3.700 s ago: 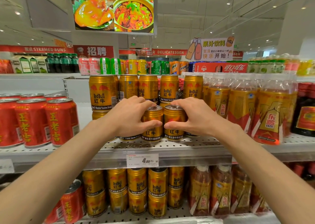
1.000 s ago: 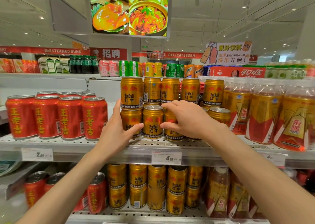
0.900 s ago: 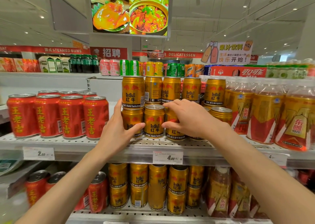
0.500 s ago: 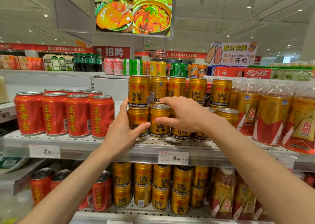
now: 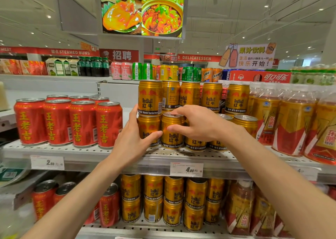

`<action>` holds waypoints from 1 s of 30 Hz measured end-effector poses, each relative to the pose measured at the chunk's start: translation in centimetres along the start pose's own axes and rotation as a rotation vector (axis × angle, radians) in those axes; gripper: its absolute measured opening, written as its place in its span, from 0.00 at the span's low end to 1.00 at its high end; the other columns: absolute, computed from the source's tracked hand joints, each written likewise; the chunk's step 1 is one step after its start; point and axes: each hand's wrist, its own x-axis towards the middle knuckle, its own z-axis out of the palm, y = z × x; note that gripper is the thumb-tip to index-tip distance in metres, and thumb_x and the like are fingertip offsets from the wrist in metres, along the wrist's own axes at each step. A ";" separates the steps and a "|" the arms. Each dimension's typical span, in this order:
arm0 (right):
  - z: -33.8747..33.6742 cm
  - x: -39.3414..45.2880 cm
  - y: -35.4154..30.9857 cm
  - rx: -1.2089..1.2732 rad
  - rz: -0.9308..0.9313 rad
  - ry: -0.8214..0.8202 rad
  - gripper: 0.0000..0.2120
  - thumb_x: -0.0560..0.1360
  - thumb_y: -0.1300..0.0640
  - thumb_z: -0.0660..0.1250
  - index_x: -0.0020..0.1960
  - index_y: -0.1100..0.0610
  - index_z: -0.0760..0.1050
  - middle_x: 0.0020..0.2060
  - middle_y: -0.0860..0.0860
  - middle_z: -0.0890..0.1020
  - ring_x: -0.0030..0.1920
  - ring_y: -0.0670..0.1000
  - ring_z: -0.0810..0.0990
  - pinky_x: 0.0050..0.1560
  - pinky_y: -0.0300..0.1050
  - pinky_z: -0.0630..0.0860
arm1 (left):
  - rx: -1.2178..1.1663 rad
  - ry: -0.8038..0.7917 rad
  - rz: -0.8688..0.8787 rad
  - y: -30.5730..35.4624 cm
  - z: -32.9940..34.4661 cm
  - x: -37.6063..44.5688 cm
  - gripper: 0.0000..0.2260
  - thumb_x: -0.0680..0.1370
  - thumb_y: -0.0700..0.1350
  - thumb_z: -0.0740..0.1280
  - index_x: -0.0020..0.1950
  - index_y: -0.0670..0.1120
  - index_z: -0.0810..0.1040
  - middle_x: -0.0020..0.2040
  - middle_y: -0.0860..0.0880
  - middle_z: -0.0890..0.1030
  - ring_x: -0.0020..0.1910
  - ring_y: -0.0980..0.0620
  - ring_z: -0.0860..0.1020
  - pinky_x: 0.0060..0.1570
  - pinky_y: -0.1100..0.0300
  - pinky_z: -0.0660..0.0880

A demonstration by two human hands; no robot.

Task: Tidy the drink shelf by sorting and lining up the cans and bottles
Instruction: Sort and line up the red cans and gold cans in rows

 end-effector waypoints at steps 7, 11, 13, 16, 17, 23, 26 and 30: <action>-1.1 -1.4 1.3 -0.167 0.051 -0.038 0.43 0.71 0.26 0.62 0.79 0.47 0.60 0.73 0.49 0.71 0.74 0.53 0.68 0.77 0.60 0.58 | -0.031 -0.002 0.021 0.2 0.7 -0.2 0.56 0.63 0.74 0.73 0.80 0.62 0.44 0.76 0.57 0.69 0.72 0.53 0.72 0.66 0.42 0.75; -0.6 -2.4 2.5 -0.155 0.086 -0.023 0.39 0.73 0.28 0.62 0.79 0.46 0.60 0.71 0.50 0.72 0.73 0.53 0.69 0.78 0.62 0.55 | 0.032 0.023 -0.009 0.1 1.3 -0.1 0.59 0.61 0.78 0.71 0.80 0.62 0.40 0.79 0.55 0.65 0.75 0.49 0.70 0.66 0.38 0.74; -0.2 -2.5 2.4 -0.173 0.082 0.006 0.40 0.73 0.27 0.60 0.79 0.46 0.60 0.70 0.50 0.73 0.71 0.53 0.70 0.78 0.61 0.57 | 0.051 0.022 -0.018 0.1 1.4 -0.1 0.60 0.60 0.78 0.70 0.80 0.61 0.38 0.80 0.54 0.63 0.75 0.48 0.69 0.66 0.37 0.73; -0.5 -3.0 2.4 -0.152 0.074 0.041 0.40 0.73 0.26 0.59 0.79 0.46 0.62 0.72 0.49 0.73 0.72 0.52 0.69 0.77 0.59 0.60 | 0.067 0.017 -0.029 0.1 1.4 -0.1 0.61 0.61 0.78 0.70 0.80 0.60 0.35 0.81 0.53 0.62 0.76 0.48 0.68 0.68 0.38 0.72; -0.7 -3.4 2.6 -0.107 0.073 0.076 0.40 0.73 0.26 0.59 0.78 0.47 0.63 0.72 0.48 0.72 0.73 0.51 0.68 0.77 0.58 0.61 | 0.069 0.017 -0.029 0.1 1.4 -0.2 0.61 0.61 0.78 0.70 0.80 0.60 0.35 0.81 0.53 0.62 0.76 0.48 0.68 0.68 0.38 0.72; 1.3 -9.3 7.1 0.110 0.261 0.488 0.33 0.78 0.38 0.63 0.78 0.52 0.64 0.78 0.51 0.64 0.79 0.51 0.59 0.78 0.57 0.59 | 0.115 0.016 -0.042 0.1 1.5 -0.4 0.61 0.61 0.79 0.68 0.80 0.60 0.35 0.81 0.52 0.61 0.77 0.47 0.67 0.67 0.36 0.72; 3.3 -11.6 8.0 0.263 0.412 0.485 0.38 0.79 0.40 0.65 0.82 0.51 0.52 0.81 0.50 0.54 0.81 0.50 0.53 0.79 0.56 0.56 | 0.120 0.027 -0.052 0.2 1.7 -0.4 0.60 0.61 0.78 0.70 0.80 0.60 0.36 0.80 0.49 0.63 0.76 0.45 0.68 0.67 0.36 0.72; 4.0 -12.5 8.1 0.433 0.506 0.481 0.45 0.77 0.44 0.70 0.82 0.49 0.45 0.81 0.48 0.54 0.80 0.50 0.56 0.76 0.51 0.58 | 0.144 0.036 -0.071 0.5 1.8 -0.6 0.60 0.63 0.76 0.71 0.81 0.58 0.38 0.79 0.46 0.63 0.75 0.43 0.68 0.67 0.37 0.71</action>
